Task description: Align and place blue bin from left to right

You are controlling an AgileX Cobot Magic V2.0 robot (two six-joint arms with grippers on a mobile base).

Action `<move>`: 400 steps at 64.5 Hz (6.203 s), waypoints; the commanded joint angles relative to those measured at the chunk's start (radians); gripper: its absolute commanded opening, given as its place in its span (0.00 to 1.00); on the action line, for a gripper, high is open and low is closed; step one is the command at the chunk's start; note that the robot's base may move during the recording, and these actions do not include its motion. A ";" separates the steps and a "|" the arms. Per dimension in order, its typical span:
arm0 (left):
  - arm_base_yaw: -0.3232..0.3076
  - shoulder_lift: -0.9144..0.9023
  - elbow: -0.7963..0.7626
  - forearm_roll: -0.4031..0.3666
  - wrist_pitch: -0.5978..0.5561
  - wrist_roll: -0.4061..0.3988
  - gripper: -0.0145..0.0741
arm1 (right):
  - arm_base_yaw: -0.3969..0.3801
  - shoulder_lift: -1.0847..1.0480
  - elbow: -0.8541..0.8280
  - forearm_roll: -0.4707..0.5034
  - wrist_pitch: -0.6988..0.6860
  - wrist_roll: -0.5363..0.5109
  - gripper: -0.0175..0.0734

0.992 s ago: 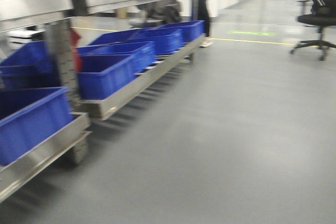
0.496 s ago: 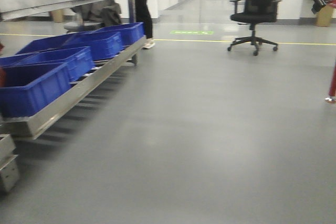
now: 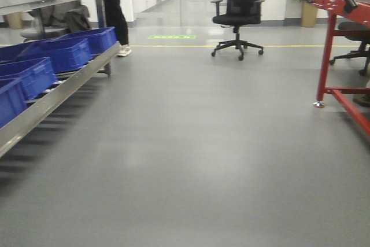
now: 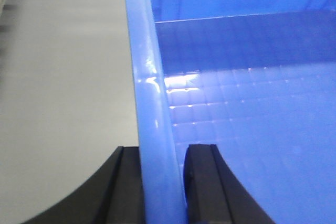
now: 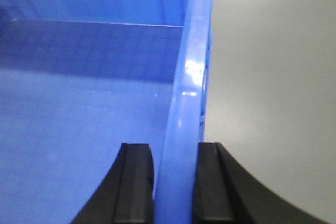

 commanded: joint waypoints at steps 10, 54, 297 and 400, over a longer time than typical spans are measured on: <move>-0.011 -0.027 -0.019 -0.009 -0.100 0.017 0.15 | 0.003 -0.029 -0.014 0.009 -0.084 -0.032 0.12; -0.011 -0.027 -0.019 -0.009 -0.100 0.017 0.15 | 0.003 -0.029 -0.014 0.009 -0.084 -0.032 0.12; -0.011 -0.027 -0.019 0.017 -0.104 0.017 0.15 | 0.003 -0.029 -0.014 0.009 -0.117 -0.032 0.12; -0.011 -0.027 -0.019 0.017 -0.247 0.017 0.15 | 0.003 -0.029 -0.014 0.009 -0.121 -0.032 0.12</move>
